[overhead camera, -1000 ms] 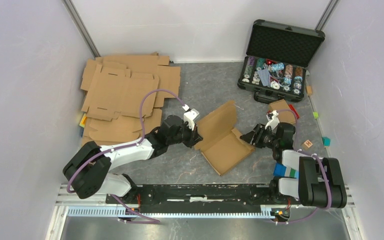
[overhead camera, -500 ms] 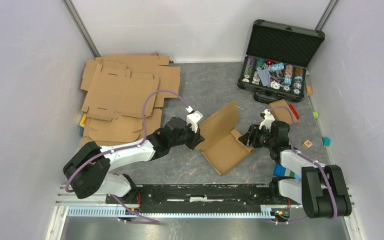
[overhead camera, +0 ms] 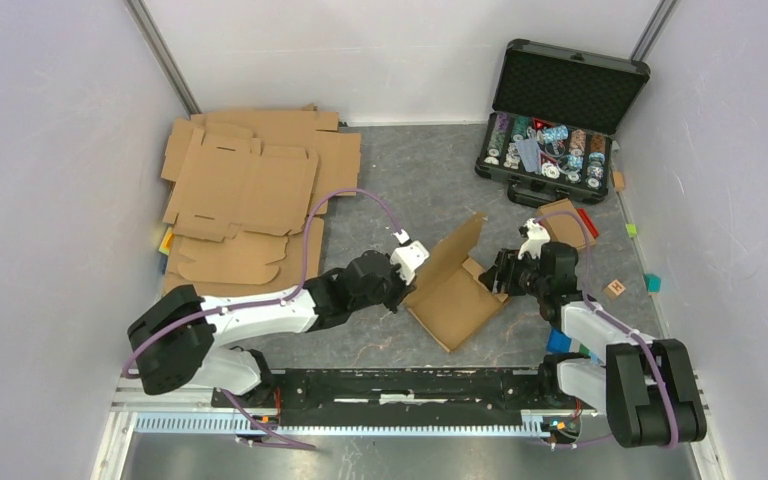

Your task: Fold the paper box

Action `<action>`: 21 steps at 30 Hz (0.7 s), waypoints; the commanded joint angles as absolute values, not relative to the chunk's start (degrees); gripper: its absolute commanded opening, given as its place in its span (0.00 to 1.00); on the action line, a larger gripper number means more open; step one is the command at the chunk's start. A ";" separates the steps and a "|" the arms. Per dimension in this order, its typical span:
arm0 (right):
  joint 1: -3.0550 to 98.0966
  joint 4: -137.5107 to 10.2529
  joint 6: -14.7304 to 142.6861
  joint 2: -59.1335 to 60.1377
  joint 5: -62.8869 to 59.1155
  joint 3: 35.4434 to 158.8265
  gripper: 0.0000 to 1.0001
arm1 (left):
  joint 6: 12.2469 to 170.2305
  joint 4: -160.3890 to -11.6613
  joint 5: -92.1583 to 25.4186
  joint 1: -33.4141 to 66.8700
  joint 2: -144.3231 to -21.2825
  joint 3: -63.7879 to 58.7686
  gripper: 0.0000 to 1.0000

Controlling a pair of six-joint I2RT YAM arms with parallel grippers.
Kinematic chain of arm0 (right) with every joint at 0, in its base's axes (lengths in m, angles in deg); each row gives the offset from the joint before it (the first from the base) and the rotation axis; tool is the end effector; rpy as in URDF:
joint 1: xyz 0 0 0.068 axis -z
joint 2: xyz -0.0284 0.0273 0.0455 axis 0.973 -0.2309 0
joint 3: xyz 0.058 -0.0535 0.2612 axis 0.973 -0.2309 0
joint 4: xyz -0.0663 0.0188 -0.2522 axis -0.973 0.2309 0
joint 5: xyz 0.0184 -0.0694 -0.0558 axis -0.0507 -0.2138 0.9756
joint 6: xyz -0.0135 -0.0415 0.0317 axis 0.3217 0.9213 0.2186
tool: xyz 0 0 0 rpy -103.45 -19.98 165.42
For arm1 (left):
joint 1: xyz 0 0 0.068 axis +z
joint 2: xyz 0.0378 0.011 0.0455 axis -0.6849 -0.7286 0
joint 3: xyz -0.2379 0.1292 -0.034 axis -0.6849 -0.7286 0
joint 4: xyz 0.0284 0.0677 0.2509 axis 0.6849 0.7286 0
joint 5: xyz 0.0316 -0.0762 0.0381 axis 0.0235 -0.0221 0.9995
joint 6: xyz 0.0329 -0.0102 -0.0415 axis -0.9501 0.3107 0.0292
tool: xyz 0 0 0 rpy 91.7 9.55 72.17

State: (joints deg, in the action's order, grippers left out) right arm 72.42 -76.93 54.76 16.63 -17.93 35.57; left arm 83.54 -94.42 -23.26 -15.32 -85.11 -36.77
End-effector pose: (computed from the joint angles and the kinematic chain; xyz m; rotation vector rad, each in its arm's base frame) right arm 0.1916 0.0286 0.1346 0.0034 2.2506 0.6536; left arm 0.1502 -0.2434 0.2072 0.9665 1.9138 -0.6209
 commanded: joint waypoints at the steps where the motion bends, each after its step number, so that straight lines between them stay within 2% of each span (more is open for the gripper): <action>1: 71.83 -72.84 57.23 19.12 -10.95 36.21 0.69 | 78.08 -91.94 -18.89 -17.97 -83.36 -33.20 0.13; 8: 69.66 -69.80 59.48 20.15 -7.19 37.21 0.68 | 75.90 -89.31 -15.26 -21.18 -85.88 -30.37 0.12; 14: 67.59 -69.78 59.95 21.37 -4.82 37.24 0.67 | 75.15 -88.15 -17.93 -22.05 -86.95 -28.80 0.11; 17: 66.61 -69.28 60.81 21.57 -4.76 37.42 0.72 | 74.98 -87.88 -19.00 -22.15 -87.67 -28.58 0.10; 19: 66.07 -69.87 60.91 22.68 -4.96 36.96 0.80 | 74.93 -87.66 -18.75 -22.08 -88.29 -28.37 0.10; 21: 65.86 -70.24 61.03 23.67 -4.87 36.55 0.81 | 74.87 -87.44 -18.48 -22.09 -88.63 -28.27 0.10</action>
State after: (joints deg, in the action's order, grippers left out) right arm 66.56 -71.36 58.96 21.86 -7.22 36.09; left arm 77.62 -87.30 -17.56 -21.52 -87.56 -30.52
